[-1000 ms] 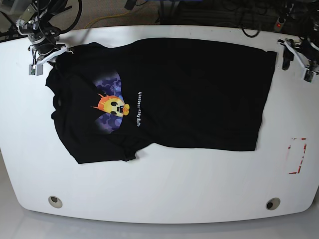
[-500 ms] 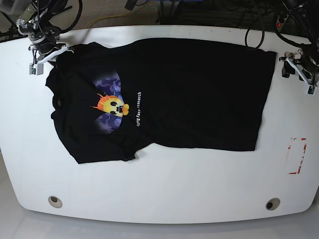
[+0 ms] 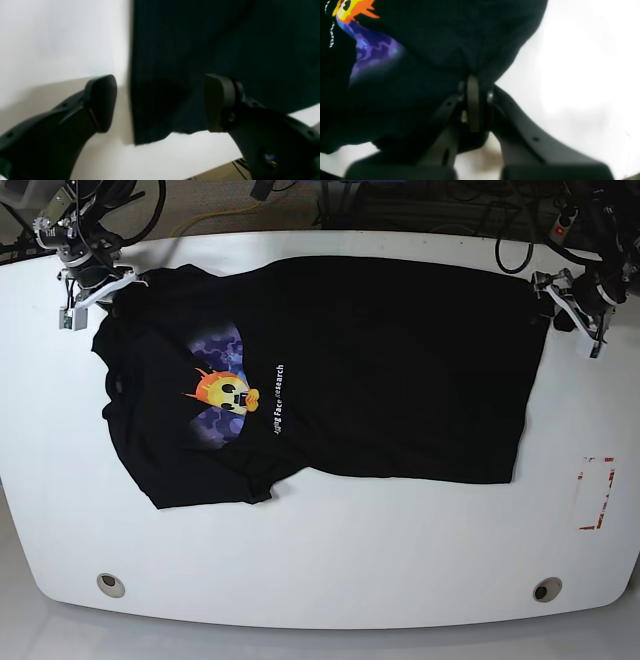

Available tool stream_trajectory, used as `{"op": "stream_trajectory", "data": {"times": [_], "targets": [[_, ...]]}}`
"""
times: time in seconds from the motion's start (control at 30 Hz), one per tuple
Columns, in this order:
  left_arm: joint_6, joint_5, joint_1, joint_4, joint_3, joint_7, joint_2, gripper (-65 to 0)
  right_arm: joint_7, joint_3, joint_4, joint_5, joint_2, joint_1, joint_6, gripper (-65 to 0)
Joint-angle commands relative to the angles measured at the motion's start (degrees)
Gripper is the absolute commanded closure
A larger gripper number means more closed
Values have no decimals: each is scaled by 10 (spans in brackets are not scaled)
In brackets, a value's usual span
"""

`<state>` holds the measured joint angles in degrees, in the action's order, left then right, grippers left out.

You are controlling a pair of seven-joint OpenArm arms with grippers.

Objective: Fold the T-shirt properly
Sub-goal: 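Regrasp the shoulder corner with the left gripper, then lift the shirt by both shoulders and swing it toward the robot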

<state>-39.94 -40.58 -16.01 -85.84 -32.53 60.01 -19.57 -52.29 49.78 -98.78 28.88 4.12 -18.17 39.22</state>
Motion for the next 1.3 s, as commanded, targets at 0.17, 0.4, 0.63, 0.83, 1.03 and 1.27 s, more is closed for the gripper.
{"op": "stream_trajectory", "data": {"times": [0.17,0.4,0.63,0.83,1.03,1.27], "targets": [[-1,-3,1,16,32,5,-4,-494,13,2,-10,12,8,2,4,0],[-1,-60,0,18,61,41,-5,-481,13,2,-9,12,8,2,4,0],[-1,-66,4,18,61,44,-5,-144,13,2,-9,12,8,2,4,0],[-1,-67,17,14,60,43,-6,-7,13,2,-9,12,8,2,4,0],[-1,-66,19,-26,22,42,-5,-6,13,3,-8,13,-2,1,8,0],[-1,-66,21,-164,-9,42,-5,-7,13,1,7,11,-6,10,8,0]]}}
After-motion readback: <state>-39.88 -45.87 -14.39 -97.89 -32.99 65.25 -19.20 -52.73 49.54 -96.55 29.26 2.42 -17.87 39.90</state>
